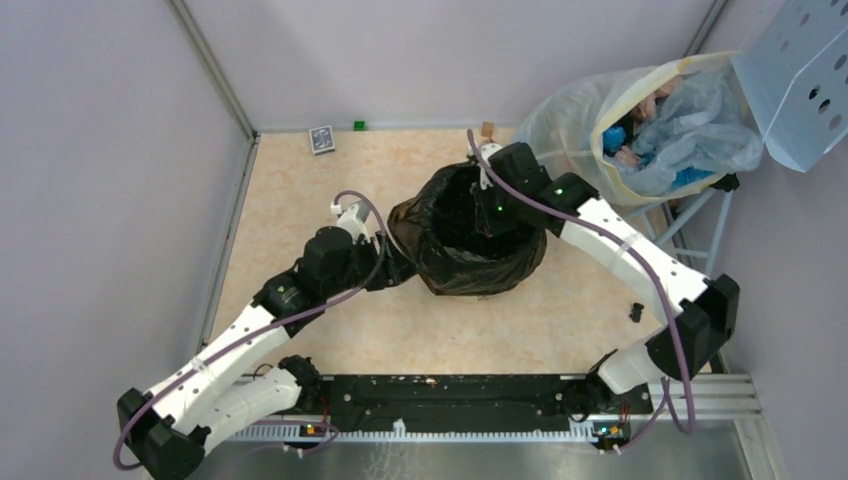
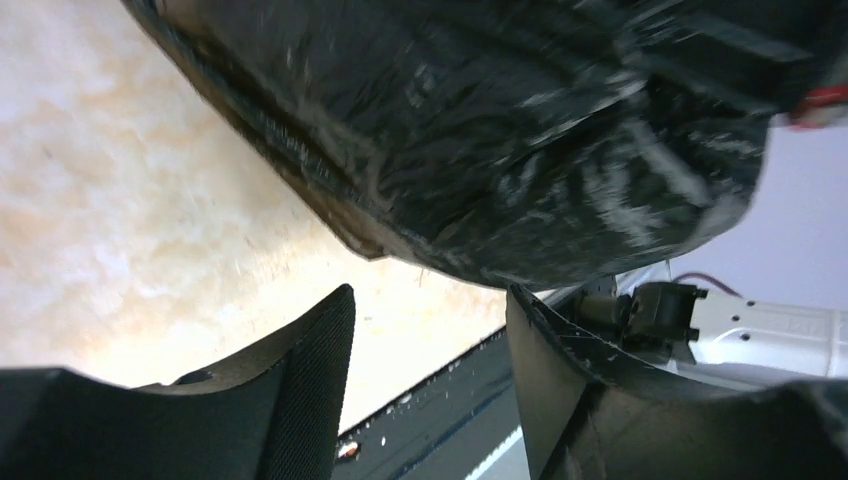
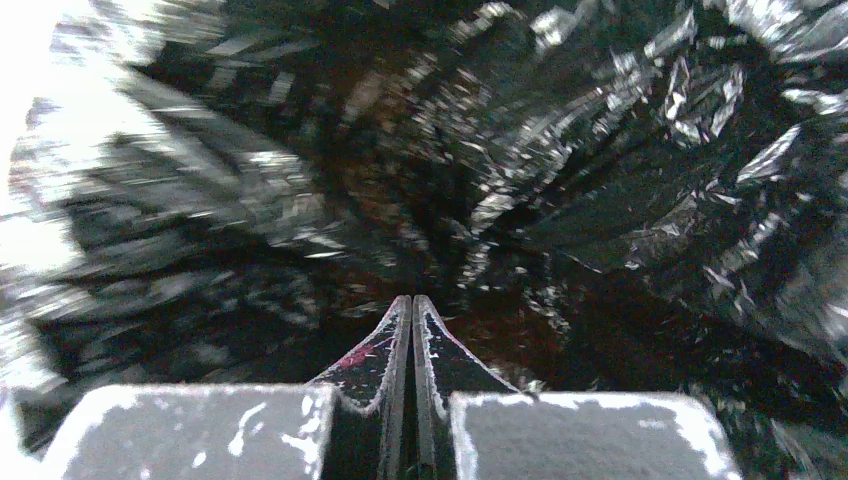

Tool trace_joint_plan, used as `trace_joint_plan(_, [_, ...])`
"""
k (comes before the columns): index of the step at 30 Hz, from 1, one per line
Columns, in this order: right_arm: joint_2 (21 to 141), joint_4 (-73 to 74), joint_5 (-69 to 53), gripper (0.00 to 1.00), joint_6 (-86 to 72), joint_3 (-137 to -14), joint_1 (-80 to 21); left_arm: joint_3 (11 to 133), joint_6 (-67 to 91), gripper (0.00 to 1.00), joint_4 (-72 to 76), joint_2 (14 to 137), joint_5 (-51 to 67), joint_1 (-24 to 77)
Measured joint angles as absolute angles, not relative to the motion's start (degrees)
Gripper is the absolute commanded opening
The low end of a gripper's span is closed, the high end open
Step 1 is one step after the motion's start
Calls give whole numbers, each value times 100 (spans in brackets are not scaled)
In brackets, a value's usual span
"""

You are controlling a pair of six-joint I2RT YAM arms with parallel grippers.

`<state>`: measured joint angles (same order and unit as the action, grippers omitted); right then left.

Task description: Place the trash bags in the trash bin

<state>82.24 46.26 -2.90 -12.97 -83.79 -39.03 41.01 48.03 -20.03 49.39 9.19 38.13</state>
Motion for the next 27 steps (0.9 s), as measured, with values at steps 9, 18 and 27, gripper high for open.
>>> trace_joint_plan(9, [8952,4816,198,0,-1234,-8093,-3938,5666,3717,65,-2624,5684,84,3625])
trace_joint_plan(18, [9133,4471,327,0,-1260,-7496,-3940,6772,3127,66,-2123,7061,788,2477])
trace_joint_plan(27, [9472,4032,290,0,-1267,-7271,-3957,7242,2921,65,-1105,8381,2206,2311])
